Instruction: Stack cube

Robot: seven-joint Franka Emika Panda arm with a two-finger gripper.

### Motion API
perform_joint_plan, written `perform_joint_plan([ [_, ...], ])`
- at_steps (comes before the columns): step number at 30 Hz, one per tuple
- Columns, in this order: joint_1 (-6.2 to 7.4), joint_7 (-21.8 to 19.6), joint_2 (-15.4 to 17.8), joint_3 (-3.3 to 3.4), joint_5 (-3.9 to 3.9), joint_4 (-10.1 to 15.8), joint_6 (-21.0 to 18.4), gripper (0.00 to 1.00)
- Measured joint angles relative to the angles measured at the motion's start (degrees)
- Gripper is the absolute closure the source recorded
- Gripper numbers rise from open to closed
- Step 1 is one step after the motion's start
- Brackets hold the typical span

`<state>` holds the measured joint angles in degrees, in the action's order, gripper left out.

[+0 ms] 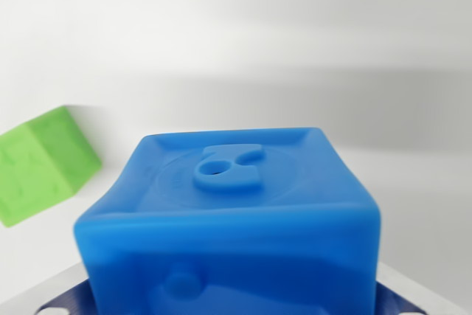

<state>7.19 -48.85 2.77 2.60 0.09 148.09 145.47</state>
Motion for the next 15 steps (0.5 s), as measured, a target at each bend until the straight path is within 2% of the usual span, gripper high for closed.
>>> perform_joint_plan([
  [15, 2.26, 2.0, 1.8, -1.59, 0.0, 0.7, -1.1, 1.0],
])
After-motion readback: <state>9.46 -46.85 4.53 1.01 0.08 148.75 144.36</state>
